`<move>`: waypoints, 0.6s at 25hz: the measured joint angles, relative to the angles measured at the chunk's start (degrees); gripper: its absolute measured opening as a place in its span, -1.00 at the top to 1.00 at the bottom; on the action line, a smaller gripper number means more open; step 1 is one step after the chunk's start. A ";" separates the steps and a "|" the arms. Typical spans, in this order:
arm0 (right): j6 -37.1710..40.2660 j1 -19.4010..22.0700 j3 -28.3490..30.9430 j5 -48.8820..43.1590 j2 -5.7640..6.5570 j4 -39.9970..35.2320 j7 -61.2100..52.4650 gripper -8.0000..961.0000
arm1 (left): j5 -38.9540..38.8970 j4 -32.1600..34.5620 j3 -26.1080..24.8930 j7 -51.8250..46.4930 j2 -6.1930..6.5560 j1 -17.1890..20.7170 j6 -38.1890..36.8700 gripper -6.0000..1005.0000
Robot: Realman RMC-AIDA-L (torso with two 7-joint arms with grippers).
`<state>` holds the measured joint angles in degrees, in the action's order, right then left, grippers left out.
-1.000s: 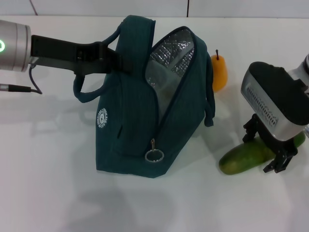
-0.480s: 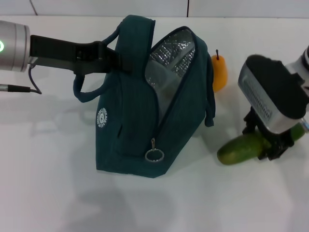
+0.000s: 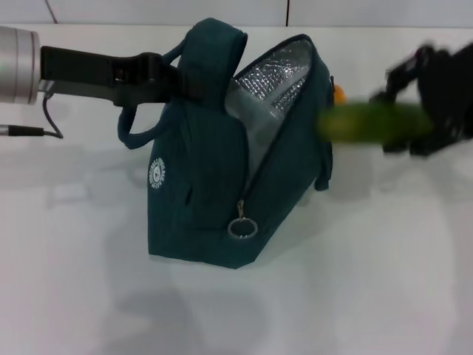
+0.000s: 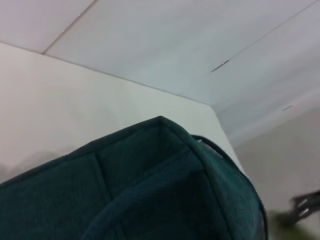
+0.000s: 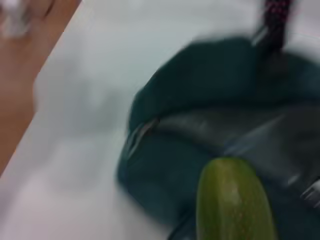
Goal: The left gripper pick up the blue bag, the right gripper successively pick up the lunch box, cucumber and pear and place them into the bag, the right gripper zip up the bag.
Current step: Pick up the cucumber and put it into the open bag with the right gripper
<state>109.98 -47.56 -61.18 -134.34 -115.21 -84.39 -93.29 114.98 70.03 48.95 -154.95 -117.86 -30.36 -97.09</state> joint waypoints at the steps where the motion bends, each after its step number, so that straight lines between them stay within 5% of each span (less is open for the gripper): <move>1: 1.22 0.79 5.92 4.65 0.05 -2.09 -0.13 -0.32 | -0.08 0.05 0.01 0.00 0.00 -0.05 -0.05 0.85; 9: -8.26 7.92 12.95 24.80 -0.11 -1.92 -0.58 -0.32 | -0.13 0.11 0.35 0.00 -0.23 -0.37 -0.09 0.85; 15: -13.99 11.05 12.60 43.01 -0.12 11.97 1.61 -0.32 | -0.13 -0.06 0.31 0.53 -0.29 -0.06 0.03 0.85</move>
<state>95.98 -36.50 -48.58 -91.33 -115.33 -72.42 -91.68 114.86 69.97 49.26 -154.42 -118.16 -30.42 -97.06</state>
